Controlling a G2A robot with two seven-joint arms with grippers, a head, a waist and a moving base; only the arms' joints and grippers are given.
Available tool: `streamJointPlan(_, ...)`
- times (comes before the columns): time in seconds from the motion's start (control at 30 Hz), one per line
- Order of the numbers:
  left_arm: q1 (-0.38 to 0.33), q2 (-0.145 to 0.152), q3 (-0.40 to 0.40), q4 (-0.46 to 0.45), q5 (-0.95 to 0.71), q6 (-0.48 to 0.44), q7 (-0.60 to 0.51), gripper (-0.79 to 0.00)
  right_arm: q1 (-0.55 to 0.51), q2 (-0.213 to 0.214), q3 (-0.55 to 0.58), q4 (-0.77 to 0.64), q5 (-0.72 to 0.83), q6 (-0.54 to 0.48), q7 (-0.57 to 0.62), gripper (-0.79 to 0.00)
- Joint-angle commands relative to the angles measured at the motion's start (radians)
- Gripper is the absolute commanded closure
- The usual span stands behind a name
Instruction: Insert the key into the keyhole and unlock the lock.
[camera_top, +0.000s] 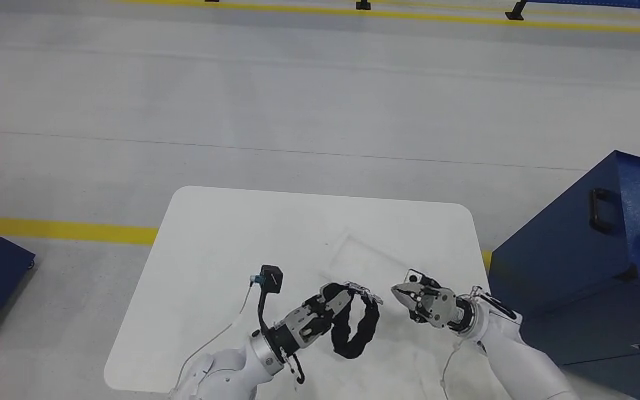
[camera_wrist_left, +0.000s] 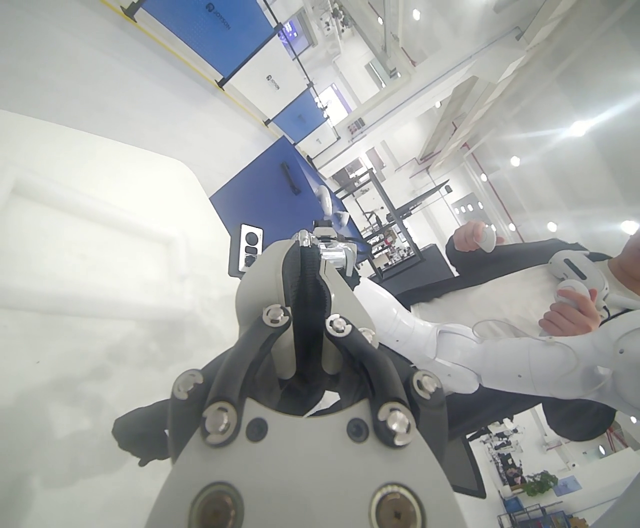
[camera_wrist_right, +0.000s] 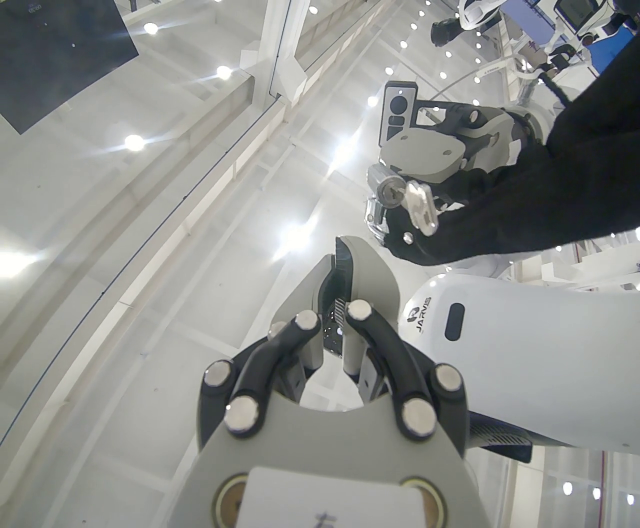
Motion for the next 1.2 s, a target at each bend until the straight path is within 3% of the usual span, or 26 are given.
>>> streamJointPlan(0.0, 0.004, -0.001, 0.001, -0.003, -0.028, 0.021, 0.016, 0.0, 0.005, 0.003, 0.006, 0.016, -0.018, -0.022, 0.022, -0.376)
streamJointPlan(0.07, 0.004, -0.003, 0.002, -0.004, -0.059, 0.038, 0.026, 0.0, 0.006, 0.004, 0.009, 0.031, -0.03, -0.039, 0.038, -0.425)
streamJointPlan(0.27, -0.003, -0.005, 0.009, 0.001, -0.122, 0.057, 0.027, 0.0, 0.01, -0.003, 0.009, 0.063, -0.062, -0.101, 0.031, -0.372)
streamJointPlan(0.57, -0.012, -0.008, 0.024, 0.006, -0.161, 0.065, 0.027, 0.0, 0.033, -0.032, -0.026, 0.075, -0.069, -0.209, -0.019, -0.188)
streamJointPlan(0.97, -0.018, -0.006, 0.026, 0.013, -0.164, 0.065, 0.023, 0.0, 0.059, -0.054, -0.048, 0.103, -0.086, -0.218, 0.003, -0.142)
streamJointPlan(1.03, -0.02, -0.006, 0.027, 0.014, -0.164, 0.063, 0.023, 0.0, 0.061, -0.056, -0.048, 0.105, -0.09, -0.216, 0.006, -0.089)
streamJointPlan(1.07, -0.021, -0.006, 0.028, 0.015, -0.16, 0.063, 0.022, 0.0, 0.062, -0.057, -0.048, 0.106, -0.092, -0.217, 0.007, 0.0)
streamJointPlan(1.17, -0.022, -0.006, 0.031, 0.016, -0.157, 0.061, 0.022, 0.0, 0.063, -0.06, -0.047, 0.108, -0.099, -0.215, 0.013, 0.0)
